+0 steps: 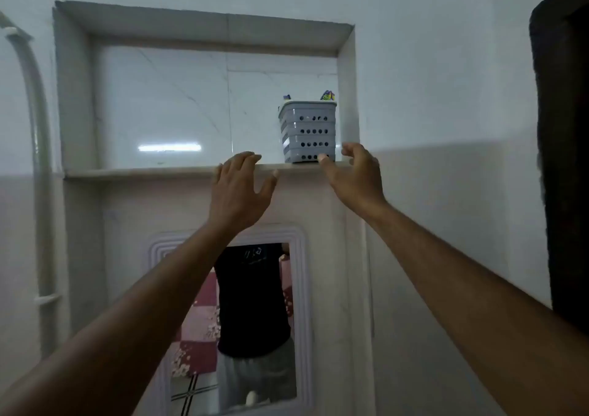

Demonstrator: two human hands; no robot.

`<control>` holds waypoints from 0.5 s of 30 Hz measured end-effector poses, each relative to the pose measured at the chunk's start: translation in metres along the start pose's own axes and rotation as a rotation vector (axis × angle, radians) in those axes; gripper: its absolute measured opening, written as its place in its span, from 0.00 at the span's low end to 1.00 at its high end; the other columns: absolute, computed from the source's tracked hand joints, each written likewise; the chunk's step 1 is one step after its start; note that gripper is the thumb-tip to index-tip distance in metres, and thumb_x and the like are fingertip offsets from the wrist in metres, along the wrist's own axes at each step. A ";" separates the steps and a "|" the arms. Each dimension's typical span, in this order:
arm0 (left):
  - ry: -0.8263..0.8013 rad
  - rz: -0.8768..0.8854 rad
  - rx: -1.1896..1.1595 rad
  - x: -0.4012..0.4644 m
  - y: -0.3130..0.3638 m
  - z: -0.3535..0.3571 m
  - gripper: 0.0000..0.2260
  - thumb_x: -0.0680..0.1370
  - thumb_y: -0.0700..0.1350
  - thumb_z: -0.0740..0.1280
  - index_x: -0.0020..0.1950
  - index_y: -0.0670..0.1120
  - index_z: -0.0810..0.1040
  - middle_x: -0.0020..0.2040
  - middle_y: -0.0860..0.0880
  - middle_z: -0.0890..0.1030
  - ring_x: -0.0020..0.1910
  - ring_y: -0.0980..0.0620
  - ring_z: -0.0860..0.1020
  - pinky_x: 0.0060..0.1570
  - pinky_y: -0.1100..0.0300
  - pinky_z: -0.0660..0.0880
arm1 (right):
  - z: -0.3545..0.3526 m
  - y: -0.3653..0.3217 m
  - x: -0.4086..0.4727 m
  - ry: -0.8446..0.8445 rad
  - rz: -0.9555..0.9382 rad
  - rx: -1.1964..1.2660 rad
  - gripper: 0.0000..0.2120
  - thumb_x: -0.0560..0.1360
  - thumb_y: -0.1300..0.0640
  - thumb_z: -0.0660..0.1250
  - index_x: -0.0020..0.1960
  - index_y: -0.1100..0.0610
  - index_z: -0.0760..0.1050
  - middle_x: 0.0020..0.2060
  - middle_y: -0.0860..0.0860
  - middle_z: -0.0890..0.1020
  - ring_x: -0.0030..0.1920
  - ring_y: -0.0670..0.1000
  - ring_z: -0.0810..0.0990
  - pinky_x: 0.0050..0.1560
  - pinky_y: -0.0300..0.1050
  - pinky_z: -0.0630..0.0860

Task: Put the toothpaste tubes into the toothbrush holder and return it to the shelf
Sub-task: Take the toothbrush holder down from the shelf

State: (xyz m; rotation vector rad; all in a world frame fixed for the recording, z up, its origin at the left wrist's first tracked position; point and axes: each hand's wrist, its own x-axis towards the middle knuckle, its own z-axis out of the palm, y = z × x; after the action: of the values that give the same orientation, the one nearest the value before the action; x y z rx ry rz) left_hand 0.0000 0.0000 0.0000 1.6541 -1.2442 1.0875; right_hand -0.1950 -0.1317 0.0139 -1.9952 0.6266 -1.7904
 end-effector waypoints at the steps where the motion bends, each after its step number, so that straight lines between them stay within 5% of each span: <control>1: 0.012 0.008 -0.004 0.007 -0.003 0.006 0.28 0.85 0.64 0.62 0.78 0.47 0.75 0.78 0.49 0.75 0.80 0.46 0.70 0.83 0.42 0.59 | 0.006 -0.002 0.008 0.028 -0.031 -0.006 0.35 0.78 0.36 0.74 0.78 0.56 0.74 0.73 0.52 0.79 0.76 0.56 0.74 0.71 0.47 0.72; 11: 0.056 -0.072 0.105 0.032 -0.015 0.039 0.27 0.86 0.67 0.53 0.78 0.54 0.76 0.81 0.51 0.73 0.84 0.47 0.64 0.86 0.45 0.47 | 0.056 -0.027 0.060 0.059 -0.048 -0.067 0.57 0.70 0.31 0.80 0.86 0.58 0.57 0.78 0.57 0.70 0.76 0.61 0.72 0.73 0.59 0.77; 15: 0.072 -0.067 0.115 0.025 -0.016 0.041 0.27 0.86 0.67 0.53 0.77 0.55 0.77 0.81 0.51 0.73 0.84 0.48 0.65 0.86 0.45 0.47 | 0.058 -0.023 0.061 0.043 -0.005 -0.043 0.54 0.68 0.34 0.83 0.82 0.58 0.61 0.73 0.57 0.74 0.72 0.61 0.77 0.69 0.61 0.81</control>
State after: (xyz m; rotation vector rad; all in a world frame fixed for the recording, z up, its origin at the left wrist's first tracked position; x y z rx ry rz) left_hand 0.0269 -0.0422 0.0087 1.7140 -1.0902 1.1858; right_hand -0.1302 -0.1478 0.0708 -1.9926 0.6790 -1.8418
